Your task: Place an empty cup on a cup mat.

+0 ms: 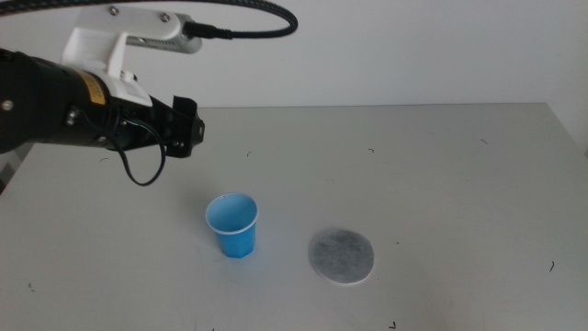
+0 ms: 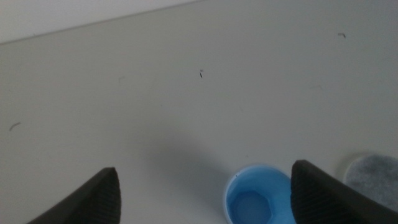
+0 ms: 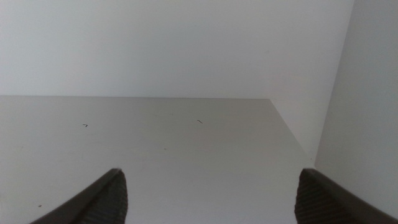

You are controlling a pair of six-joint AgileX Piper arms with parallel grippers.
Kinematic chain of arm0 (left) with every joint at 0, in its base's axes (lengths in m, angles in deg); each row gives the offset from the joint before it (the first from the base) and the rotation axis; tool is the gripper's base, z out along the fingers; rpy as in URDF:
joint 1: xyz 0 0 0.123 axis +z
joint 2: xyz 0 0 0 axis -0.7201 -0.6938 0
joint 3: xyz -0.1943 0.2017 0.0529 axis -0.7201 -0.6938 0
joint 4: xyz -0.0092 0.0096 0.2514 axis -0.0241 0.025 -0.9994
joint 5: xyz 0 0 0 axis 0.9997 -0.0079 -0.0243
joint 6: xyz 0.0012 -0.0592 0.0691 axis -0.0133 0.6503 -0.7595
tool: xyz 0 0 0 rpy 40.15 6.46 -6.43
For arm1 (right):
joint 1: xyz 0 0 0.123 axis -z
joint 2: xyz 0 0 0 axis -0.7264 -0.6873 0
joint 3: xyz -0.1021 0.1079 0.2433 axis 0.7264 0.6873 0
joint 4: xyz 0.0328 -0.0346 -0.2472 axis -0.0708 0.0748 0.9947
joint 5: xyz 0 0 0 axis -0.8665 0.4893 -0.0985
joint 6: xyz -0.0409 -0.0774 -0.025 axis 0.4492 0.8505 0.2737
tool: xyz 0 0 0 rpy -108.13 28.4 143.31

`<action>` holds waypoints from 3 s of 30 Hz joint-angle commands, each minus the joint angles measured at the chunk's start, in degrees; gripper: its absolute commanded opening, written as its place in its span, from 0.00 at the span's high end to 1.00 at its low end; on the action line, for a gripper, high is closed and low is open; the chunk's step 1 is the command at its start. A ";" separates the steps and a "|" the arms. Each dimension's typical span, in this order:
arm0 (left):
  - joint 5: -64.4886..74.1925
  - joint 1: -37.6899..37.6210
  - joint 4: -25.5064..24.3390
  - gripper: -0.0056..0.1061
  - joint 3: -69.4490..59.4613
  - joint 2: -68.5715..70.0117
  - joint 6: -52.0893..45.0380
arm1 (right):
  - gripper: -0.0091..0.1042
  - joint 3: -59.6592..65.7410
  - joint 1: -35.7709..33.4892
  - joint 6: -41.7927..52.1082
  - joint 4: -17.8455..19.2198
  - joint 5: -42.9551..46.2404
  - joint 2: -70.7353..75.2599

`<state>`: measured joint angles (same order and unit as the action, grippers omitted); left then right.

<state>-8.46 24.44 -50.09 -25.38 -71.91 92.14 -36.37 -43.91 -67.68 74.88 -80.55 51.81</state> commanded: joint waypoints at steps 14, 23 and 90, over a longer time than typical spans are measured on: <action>0.00 -1.39 3.85 0.01 2.13 -8.05 0.64 | 0.09 -0.66 -0.11 0.49 0.52 4.48 1.10; -0.41 -1.28 3.86 0.01 2.13 -12.53 3.72 | 0.09 -0.66 -0.11 0.49 0.52 4.48 1.10; 9.98 -20.86 6.91 0.95 27.73 -36.23 5.12 | 0.09 -0.66 -0.11 0.49 0.52 4.48 1.10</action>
<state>3.68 3.83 -43.22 0.32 -110.76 96.84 -36.37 -43.91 -67.68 74.88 -80.55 51.81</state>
